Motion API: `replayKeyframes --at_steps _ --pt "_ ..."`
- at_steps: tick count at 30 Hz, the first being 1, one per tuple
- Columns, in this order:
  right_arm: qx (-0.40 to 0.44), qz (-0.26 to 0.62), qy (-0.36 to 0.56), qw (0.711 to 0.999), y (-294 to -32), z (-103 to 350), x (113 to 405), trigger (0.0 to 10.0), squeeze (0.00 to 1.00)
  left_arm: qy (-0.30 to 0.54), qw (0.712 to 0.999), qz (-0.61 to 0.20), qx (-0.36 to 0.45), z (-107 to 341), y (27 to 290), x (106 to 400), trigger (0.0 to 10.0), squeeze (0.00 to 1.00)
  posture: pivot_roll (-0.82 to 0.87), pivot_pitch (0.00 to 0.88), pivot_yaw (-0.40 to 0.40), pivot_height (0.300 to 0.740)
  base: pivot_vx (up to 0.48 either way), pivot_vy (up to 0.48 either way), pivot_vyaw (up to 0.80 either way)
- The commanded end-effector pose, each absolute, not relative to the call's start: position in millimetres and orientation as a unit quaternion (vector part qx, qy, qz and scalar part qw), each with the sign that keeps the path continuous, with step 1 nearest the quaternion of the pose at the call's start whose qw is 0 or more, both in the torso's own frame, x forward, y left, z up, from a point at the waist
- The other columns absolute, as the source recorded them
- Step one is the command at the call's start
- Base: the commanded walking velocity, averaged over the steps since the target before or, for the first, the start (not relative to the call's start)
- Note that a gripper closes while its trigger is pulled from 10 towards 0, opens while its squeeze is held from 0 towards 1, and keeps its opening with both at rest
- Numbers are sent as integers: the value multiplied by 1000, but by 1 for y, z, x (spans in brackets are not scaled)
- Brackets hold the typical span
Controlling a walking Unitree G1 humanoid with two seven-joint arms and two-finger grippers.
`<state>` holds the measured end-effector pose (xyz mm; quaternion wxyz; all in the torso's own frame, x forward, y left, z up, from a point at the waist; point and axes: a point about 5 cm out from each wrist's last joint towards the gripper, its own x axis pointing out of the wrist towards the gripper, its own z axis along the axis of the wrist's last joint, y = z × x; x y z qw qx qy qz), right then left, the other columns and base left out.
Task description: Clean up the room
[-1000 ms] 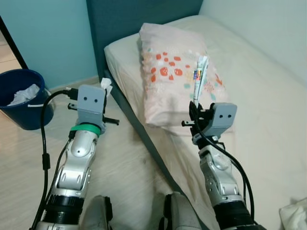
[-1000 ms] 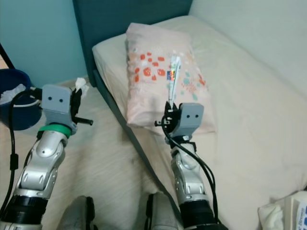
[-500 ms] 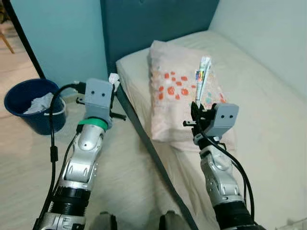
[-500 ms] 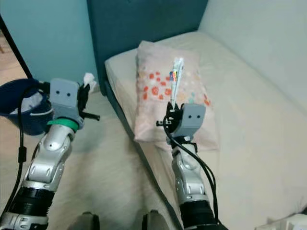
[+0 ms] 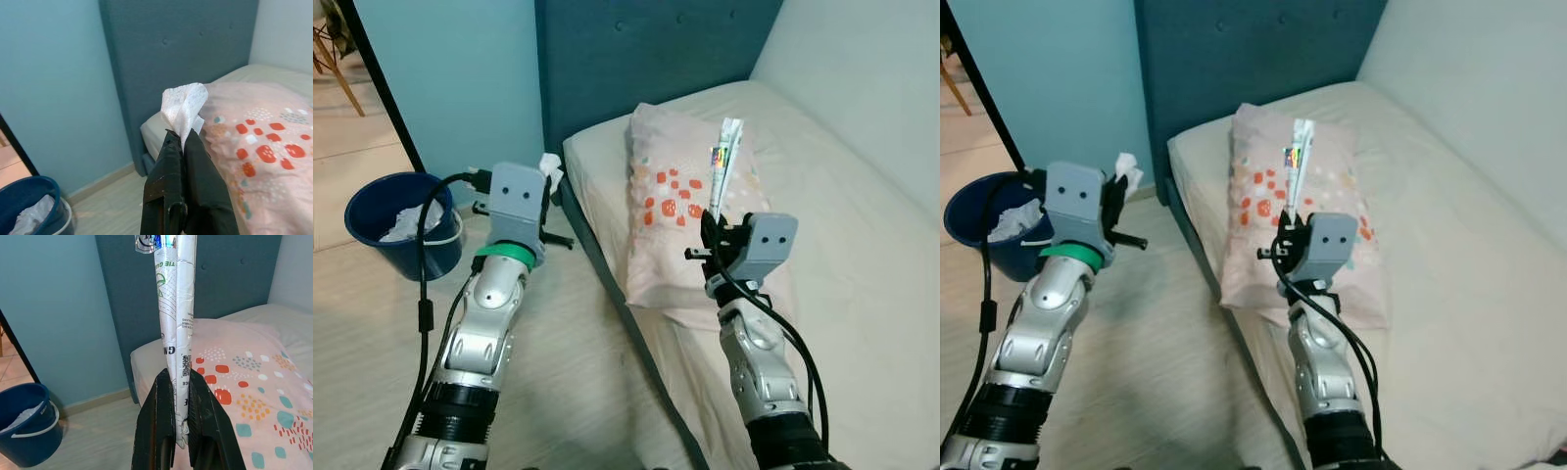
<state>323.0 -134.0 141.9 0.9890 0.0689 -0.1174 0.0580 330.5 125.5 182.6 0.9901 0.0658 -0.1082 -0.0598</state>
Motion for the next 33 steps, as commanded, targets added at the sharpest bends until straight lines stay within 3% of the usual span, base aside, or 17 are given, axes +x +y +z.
replayKeyframes --at_steps 1,30,33 --pt "67 60 -99 991 -132 134 321 10000 0 -102 990 -69 64 179 122 327 10000 0 40 38 -10 740 0 0 0" --pt "58 98 -90 989 -117 130 320 10000 0 -75 992 -71 70 164 125 322 10000 0 51 34 -10 740 0 0 0" --pt "45 100 -86 990 -116 128 320 10000 0 -75 992 -72 72 164 125 323 10000 0 52 32 -8 740 0 0 733"
